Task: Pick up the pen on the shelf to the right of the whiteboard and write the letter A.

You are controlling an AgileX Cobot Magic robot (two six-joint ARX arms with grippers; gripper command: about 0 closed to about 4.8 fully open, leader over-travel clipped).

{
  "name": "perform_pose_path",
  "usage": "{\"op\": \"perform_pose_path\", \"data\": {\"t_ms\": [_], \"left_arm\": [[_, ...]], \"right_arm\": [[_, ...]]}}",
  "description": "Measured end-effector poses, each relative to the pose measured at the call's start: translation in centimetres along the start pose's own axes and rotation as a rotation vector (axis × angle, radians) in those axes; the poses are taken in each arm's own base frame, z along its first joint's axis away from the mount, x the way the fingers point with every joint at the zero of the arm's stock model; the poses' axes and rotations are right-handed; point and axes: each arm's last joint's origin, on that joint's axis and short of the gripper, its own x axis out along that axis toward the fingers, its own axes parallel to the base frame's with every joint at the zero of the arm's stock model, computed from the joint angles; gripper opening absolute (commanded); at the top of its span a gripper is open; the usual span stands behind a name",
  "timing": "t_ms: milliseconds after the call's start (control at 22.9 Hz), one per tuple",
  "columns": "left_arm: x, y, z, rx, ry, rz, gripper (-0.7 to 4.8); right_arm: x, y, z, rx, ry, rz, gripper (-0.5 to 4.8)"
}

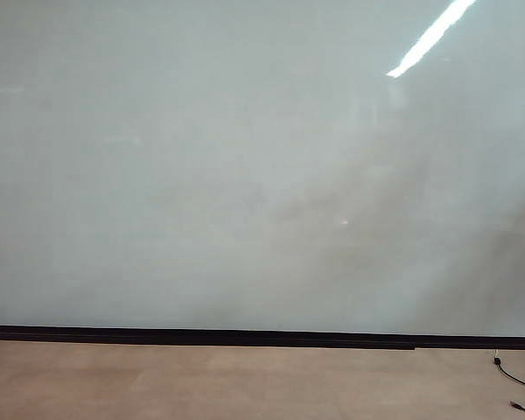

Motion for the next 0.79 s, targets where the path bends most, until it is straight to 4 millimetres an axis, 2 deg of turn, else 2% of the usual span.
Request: {"op": "perform_pose_path", "data": {"t_ms": [88,175,219,263,306,350,438,525,613,788], "left_arm": [[0.0,0.0,0.0,0.0,0.0,0.0,-0.04],[0.0,0.0,0.0,0.0,0.0,0.0,-0.05],[0.0,0.0,0.0,0.0,0.0,0.0,-0.04],[0.0,0.0,0.0,0.0,0.0,0.0,-0.04],[0.0,0.0,0.0,0.0,0.0,0.0,-0.05],[0.0,0.0,0.0,0.0,0.0,0.0,-0.04],[0.0,0.0,0.0,0.0,0.0,0.0,-0.04],[0.0,0.0,0.0,0.0,0.0,0.0,-0.05],[0.0,0.0,0.0,0.0,0.0,0.0,-0.04],[0.0,0.0,0.0,0.0,0.0,0.0,-0.04]], "right_arm": [[-3.2,2.3,1.7,0.017,-0.053,-0.003,-0.06],[-5.1,3.4,2.7,0.028,-0.093,0.018,-0.06],[-7.5,4.7,3.7,0.049,-0.148,0.042,-0.05],[-8.7,5.4,4.4,0.065,-0.189,0.076,-0.06],[-10.2,6.7,5.9,0.088,-0.261,0.153,-0.06],[-10.9,7.3,6.6,0.09,-0.281,0.194,-0.06],[-13.0,9.6,8.0,0.072,-0.225,0.377,-0.06],[-13.9,10.9,8.7,0.046,-0.172,0.494,-0.06],[-15.0,13.3,9.7,-0.042,-0.093,0.662,-0.05],[-15.7,16.2,9.8,-0.17,-0.028,0.81,-0.05]]}}
